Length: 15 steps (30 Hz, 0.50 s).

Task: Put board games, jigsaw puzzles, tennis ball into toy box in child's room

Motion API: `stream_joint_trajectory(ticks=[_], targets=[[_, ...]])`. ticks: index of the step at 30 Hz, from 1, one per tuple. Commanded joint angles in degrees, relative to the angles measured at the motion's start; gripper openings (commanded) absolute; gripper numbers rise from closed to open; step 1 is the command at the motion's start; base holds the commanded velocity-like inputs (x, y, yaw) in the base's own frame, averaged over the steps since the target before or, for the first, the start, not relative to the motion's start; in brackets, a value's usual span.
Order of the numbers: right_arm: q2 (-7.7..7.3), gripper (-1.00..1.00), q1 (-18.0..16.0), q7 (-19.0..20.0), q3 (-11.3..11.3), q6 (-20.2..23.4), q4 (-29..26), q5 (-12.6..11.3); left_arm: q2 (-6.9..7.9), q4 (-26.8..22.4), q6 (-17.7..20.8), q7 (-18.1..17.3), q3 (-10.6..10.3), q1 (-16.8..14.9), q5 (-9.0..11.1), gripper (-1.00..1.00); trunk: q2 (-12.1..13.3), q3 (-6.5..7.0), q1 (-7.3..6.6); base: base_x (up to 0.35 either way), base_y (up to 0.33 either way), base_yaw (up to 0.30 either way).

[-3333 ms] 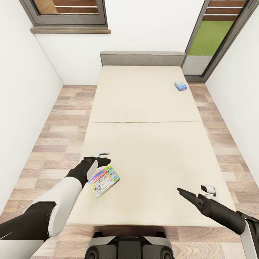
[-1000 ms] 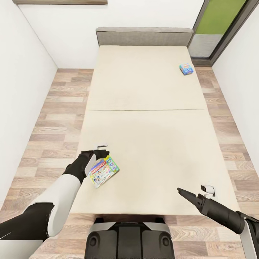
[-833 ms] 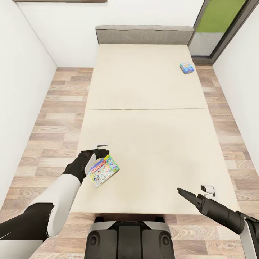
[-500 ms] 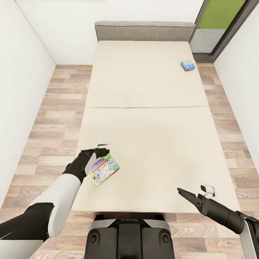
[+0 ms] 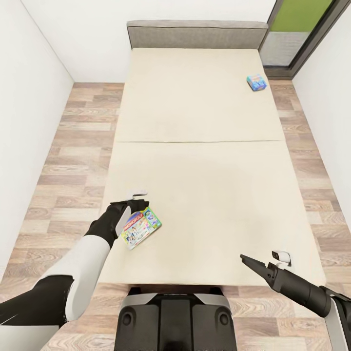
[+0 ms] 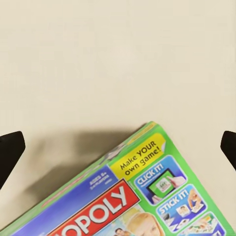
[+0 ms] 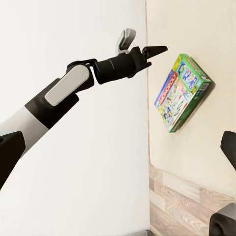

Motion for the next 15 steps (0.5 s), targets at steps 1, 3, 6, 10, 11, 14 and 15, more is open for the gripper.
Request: stream_joint_trajectory(ticks=[1, 3, 6, 10, 11, 14, 15], targets=[[-0.01, 1.00, 0.0, 0.1, 0.0, 0.5, 0.0, -0.1, -0.05, -0.1, 0.3, 0.2, -0.1, 0.0, 0.3, 1.00, -0.1, -0.16, 0.03, 0.000, 0.000, 0.000], [-0.01, 1.00, 0.0, 0.1, 0.0, 0.5, 0.0, -0.1, -0.04, -0.1, 0.3, 0.2, -0.6, 0.0, 0.3, 1.00, -0.1, -0.34, 0.03, 0.000, 0.000, 0.000], [-0.01, 1.00, 0.0, 0.1, 0.0, 0.5, 0.0, 0.1, -0.03, -0.2, 0.3, 0.2, -1.5, 0.0, 0.3, 1.00, -0.1, -0.62, 0.03, 0.000, 0.000, 0.000], [-0.01, 1.00, 0.0, 0.1, 0.0, 0.5, 0.0, 0.2, -0.02, -0.2, 0.3, 0.2, -2.4, 0.0, 0.3, 1.00, -0.1, -0.99, 0.03, 0.000, 0.000, 0.000], [-0.01, 1.00, 0.0, 0.1, 0.0, 0.5, 0.0, 0.2, -0.02, -0.2, 0.3, 0.2, -2.5, 0.0, 0.3, 1.00, -0.1, -1.09, 0.03, 0.000, 0.000, 0.000], [-0.01, 1.00, 0.0, 0.0, 0.0, 0.5, 0.0, 0.3, -0.02, -0.2, 0.3, 0.2, -2.6, 0.0, 0.3, 1.00, -0.1, -1.37, 0.03, 0.000, 0.000, 0.000], [-0.01, 1.00, 0.0, 0.0, 0.0, 0.5, 0.0, 0.3, -0.02, -0.2, 0.3, 0.2, -2.6, 0.0, 0.3, 1.00, -0.1, -1.46, 0.03, 0.000, 0.000, 0.000]])
